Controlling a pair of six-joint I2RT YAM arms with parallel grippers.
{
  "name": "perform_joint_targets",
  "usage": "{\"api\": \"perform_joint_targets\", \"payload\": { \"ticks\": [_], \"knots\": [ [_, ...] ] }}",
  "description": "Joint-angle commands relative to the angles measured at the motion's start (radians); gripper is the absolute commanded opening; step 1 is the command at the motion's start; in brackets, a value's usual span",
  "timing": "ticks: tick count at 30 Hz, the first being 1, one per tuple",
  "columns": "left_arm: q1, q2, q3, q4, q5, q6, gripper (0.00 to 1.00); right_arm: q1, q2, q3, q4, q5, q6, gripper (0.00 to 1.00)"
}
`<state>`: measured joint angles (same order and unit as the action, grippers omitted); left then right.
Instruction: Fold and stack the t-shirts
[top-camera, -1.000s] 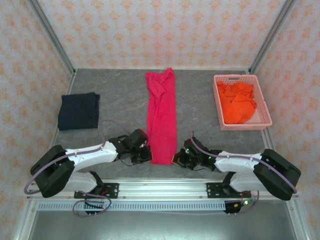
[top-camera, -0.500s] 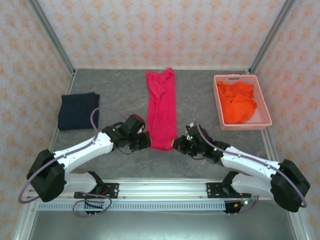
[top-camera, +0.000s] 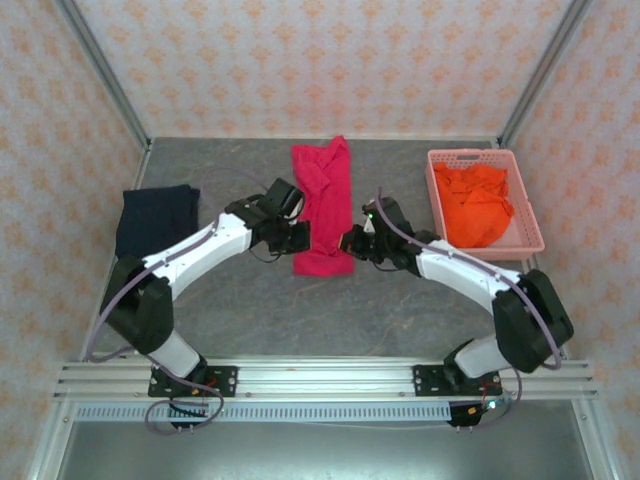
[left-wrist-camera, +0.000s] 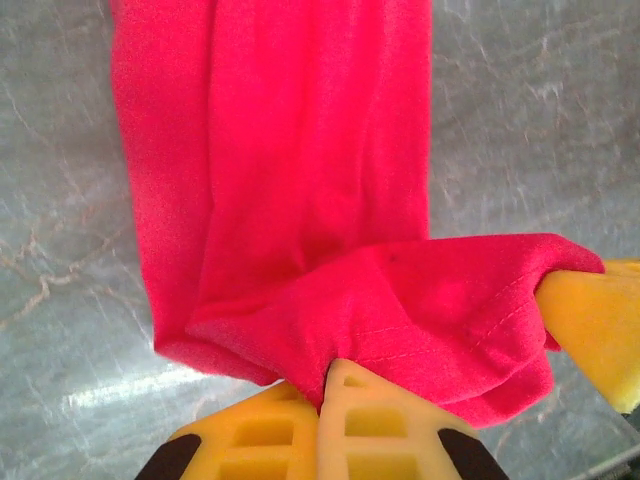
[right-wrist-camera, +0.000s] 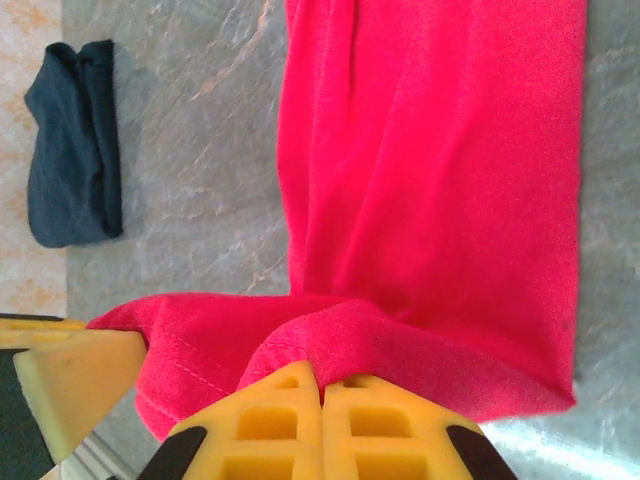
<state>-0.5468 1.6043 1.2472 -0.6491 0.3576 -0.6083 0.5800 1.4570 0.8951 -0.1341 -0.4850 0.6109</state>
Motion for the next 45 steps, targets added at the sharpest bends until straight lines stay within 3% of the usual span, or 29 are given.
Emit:
{"api": "perform_joint_targets", "payload": {
  "ticks": [1,19,45],
  "knots": [
    [0.029,0.045,0.056,-0.031,-0.029,0.032,0.00,-0.031,0.061,0.071,-0.009,-0.033,-0.071,0.00],
    [0.116,0.258,0.265,-0.032,0.000,0.058,0.00,-0.132,0.315,0.265,0.038,-0.082,-0.097,0.00],
    [0.159,0.467,0.513,-0.100,-0.014,0.097,0.00,-0.200,0.466,0.396,0.048,-0.100,-0.104,0.00]
  ]
}}
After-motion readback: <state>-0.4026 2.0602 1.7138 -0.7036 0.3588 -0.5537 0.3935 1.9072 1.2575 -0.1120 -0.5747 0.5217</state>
